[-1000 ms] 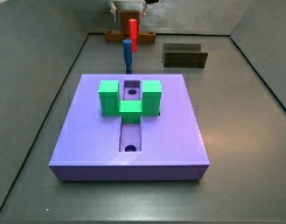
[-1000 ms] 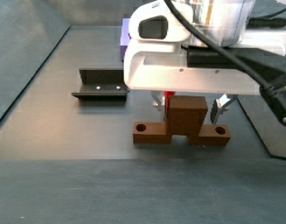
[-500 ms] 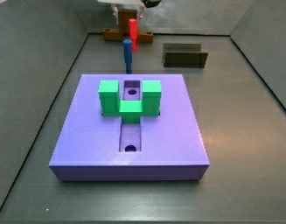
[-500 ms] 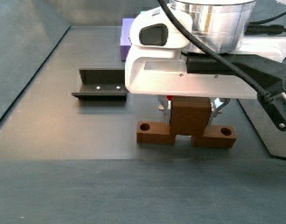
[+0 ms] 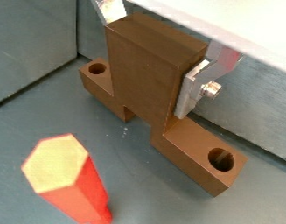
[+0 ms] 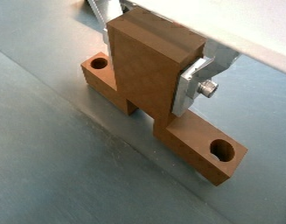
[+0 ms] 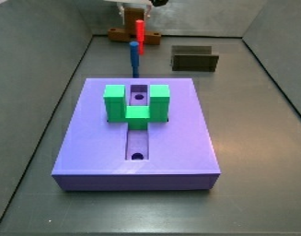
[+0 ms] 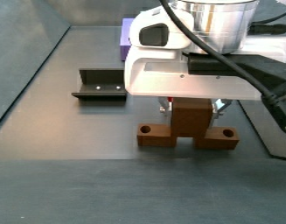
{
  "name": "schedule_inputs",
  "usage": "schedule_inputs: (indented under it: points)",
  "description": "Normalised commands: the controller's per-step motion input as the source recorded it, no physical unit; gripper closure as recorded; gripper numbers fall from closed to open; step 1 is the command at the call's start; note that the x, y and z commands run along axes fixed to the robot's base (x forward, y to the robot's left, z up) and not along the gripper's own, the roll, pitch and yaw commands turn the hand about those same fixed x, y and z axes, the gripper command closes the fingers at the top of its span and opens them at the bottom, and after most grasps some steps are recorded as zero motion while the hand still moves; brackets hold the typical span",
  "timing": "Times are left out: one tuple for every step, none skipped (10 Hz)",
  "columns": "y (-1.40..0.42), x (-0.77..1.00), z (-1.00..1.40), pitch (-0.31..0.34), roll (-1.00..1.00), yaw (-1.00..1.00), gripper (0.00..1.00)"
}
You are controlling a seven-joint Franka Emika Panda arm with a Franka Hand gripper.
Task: Pick up the brown object. Move up. Move to above the board. Insert the brown object.
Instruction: Pick up the brown object.
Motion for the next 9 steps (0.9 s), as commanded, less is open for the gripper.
schedule_inputs:
  points:
    - [0.00, 0.00, 0.00, 0.000, 0.00, 0.00, 1.00]
    - [0.00, 0.00, 0.00, 0.000, 0.00, 0.00, 1.00]
    - [0.00, 0.00, 0.00, 0.000, 0.00, 0.00, 1.00]
    - [0.00, 0.00, 0.00, 0.000, 0.00, 0.00, 1.00]
    - [0.00, 0.00, 0.00, 0.000, 0.00, 0.00, 1.00]
    - [0.00, 0.00, 0.00, 0.000, 0.00, 0.00, 1.00]
    - [0.00, 0.00, 0.00, 0.000, 0.00, 0.00, 1.00]
    - [0.00, 0.00, 0.00, 0.000, 0.00, 0.00, 1.00]
    - [0.00, 0.00, 0.00, 0.000, 0.00, 0.00, 1.00]
